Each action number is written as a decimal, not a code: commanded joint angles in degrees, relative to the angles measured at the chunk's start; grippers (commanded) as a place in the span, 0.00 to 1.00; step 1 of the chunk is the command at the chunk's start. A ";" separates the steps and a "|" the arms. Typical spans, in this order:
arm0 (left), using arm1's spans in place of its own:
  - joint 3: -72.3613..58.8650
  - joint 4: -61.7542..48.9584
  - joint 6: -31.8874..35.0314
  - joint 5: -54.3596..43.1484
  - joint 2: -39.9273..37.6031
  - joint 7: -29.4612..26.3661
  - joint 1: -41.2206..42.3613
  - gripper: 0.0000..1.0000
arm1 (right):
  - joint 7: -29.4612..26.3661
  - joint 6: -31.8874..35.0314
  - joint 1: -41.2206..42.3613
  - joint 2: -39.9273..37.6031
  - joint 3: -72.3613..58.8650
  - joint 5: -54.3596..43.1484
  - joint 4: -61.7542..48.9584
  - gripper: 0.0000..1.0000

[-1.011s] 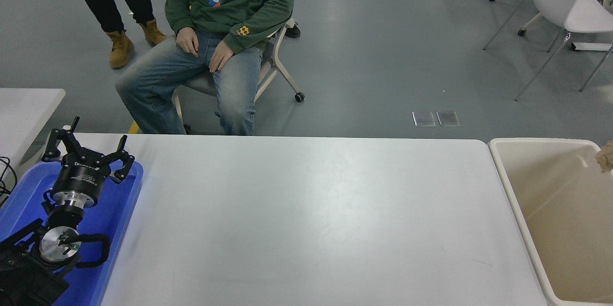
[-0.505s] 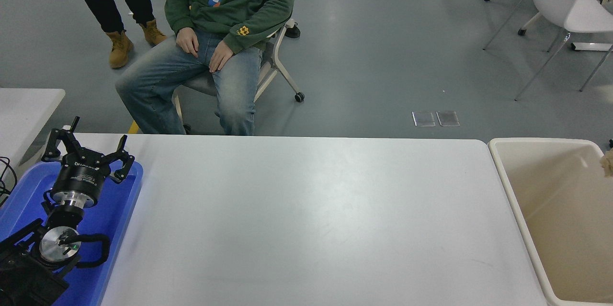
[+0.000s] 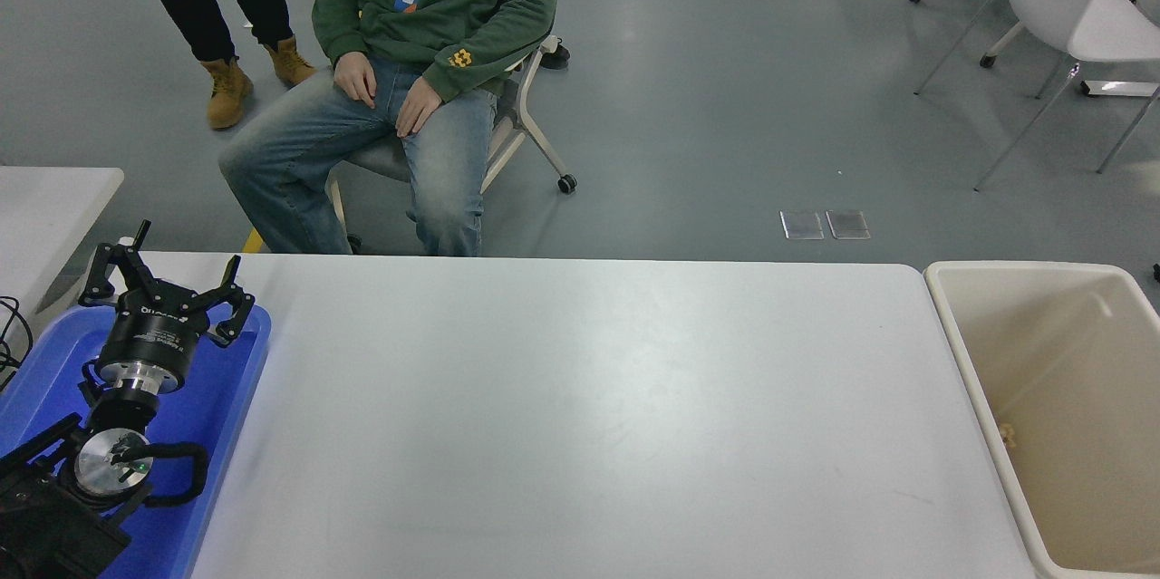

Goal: Clean the table surface

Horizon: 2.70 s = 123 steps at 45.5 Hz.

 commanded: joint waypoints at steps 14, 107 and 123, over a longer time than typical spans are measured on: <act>0.00 0.00 0.00 0.00 0.00 0.03 0.00 1.00 | 0.35 0.35 -0.28 0.92 0.17 0.00 2.39 1.00; 0.00 0.00 0.00 0.00 0.00 0.03 0.00 1.00 | 10.81 11.16 -9.51 12.43 30.84 11.60 40.19 1.00; 0.00 0.00 0.00 0.00 0.00 -0.05 0.00 1.00 | 12.48 19.06 -13.20 14.45 32.34 17.31 37.29 1.00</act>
